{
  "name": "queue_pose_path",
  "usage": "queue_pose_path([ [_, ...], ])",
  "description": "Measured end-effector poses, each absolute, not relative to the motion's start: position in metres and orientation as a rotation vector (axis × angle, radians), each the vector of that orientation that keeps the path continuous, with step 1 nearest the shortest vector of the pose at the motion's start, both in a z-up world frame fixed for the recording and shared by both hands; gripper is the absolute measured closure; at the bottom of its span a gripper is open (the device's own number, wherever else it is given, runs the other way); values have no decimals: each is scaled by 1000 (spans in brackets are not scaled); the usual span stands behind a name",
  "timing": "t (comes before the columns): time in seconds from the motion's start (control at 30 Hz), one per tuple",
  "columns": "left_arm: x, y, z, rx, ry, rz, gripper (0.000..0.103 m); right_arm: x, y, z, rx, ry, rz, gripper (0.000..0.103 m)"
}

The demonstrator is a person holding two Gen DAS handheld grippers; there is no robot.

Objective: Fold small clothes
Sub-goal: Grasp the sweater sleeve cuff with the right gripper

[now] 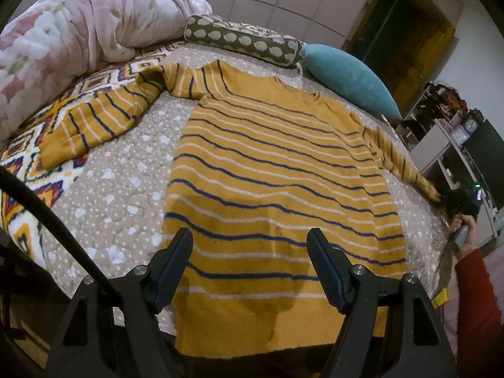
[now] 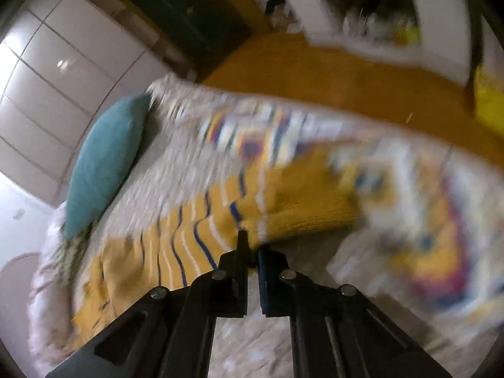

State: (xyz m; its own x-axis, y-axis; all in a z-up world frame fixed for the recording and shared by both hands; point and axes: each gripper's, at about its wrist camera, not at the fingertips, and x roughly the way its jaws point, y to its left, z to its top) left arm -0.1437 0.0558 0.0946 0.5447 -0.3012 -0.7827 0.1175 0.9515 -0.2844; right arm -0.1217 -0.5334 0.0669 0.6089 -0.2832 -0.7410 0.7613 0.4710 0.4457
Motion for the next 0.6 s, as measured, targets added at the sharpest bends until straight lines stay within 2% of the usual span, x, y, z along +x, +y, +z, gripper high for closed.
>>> queue_pose_path([
  [0.13, -143, 72, 97, -241, 934, -242, 30, -125, -556, 116, 686, 622, -910, 97],
  [0.27, -147, 89, 98, -268, 909, -228, 30, -101, -545, 149, 617, 616, -911, 97],
  [0.43, -156, 117, 96, -292, 879, -195, 30, -43, -459, 164, 499, 665, -714, 97],
  [0.6, -164, 145, 89, -335, 861, -163, 30, 49, -334, 148, 396, 751, -433, 97],
])
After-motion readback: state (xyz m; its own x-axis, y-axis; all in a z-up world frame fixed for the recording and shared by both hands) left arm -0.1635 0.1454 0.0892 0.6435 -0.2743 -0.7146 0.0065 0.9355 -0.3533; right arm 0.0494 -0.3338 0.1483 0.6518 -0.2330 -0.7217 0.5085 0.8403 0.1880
